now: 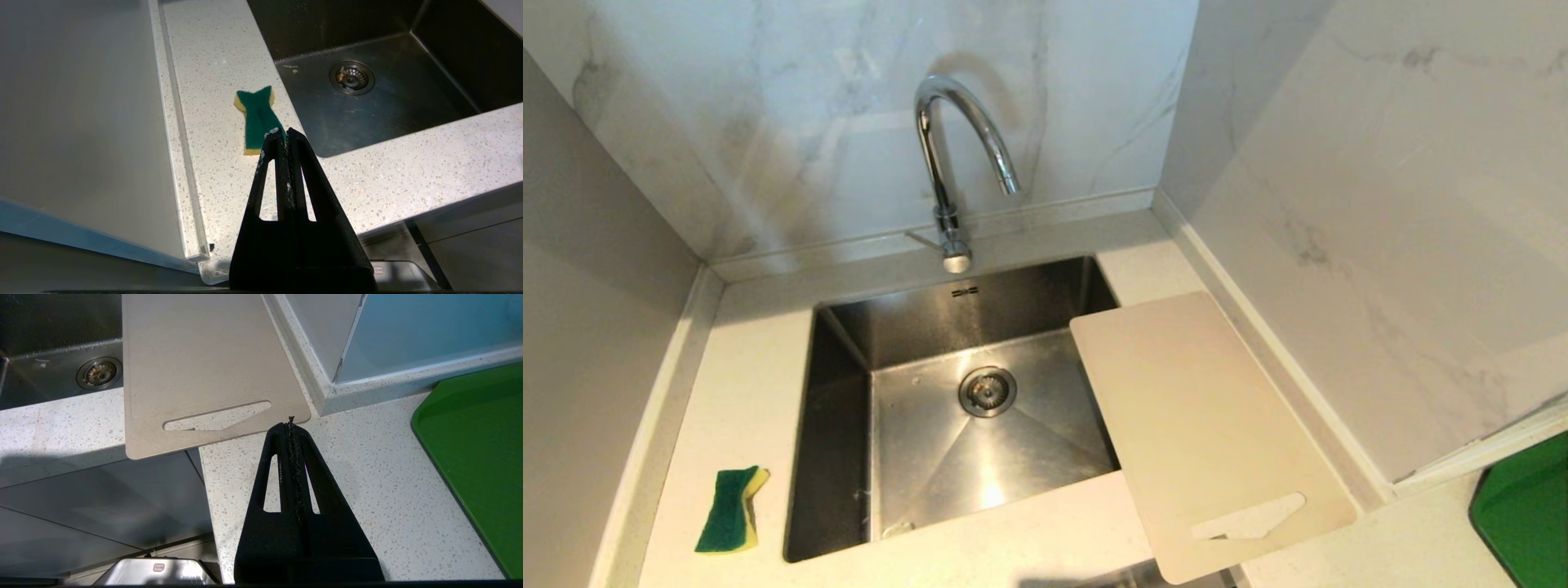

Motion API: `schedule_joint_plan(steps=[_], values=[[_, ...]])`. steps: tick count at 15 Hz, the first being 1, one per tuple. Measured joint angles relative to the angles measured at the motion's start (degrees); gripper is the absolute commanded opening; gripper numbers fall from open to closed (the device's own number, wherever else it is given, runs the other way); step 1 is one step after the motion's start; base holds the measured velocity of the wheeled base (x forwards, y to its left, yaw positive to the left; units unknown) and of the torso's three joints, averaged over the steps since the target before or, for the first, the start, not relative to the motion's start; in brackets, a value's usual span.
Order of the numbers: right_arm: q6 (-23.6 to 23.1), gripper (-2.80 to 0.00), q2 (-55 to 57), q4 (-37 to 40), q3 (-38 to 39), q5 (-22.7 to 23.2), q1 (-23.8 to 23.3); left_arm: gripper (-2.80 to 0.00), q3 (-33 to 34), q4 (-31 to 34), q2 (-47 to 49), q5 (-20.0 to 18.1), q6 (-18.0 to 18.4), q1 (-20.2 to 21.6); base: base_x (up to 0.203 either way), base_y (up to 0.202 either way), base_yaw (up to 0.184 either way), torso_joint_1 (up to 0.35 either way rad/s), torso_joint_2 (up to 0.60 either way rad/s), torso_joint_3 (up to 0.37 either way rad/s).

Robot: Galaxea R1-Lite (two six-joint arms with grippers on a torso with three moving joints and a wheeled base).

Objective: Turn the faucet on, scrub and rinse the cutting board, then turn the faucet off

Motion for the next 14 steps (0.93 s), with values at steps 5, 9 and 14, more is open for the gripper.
schedule_joint_plan(steps=[5, 9, 14], values=[[0.39, -2.80, 0.00, -0.46, 0.10, 0.00, 0.00, -2.80, 0.00, 0.02, 0.00, 0.00, -0.02, 0.00, 0.000, 0.000, 0.000, 0.000, 0.00, 0.000], [0.44, -2.80, 0.05, -0.49, 0.10, -0.07, -0.06, -2.80, 0.00, -0.01, 0.00, 0.00, -0.02, 0.00, 0.000, 0.000, 0.000, 0.000, 0.00, 0.000], [0.66, -2.80, 0.05, -0.49, 0.10, -0.07, -0.04, -2.80, 0.00, -0.01, 0.01, 0.00, 0.01, 0.00, 0.000, 0.000, 0.000, 0.000, 0.00, 0.000]])
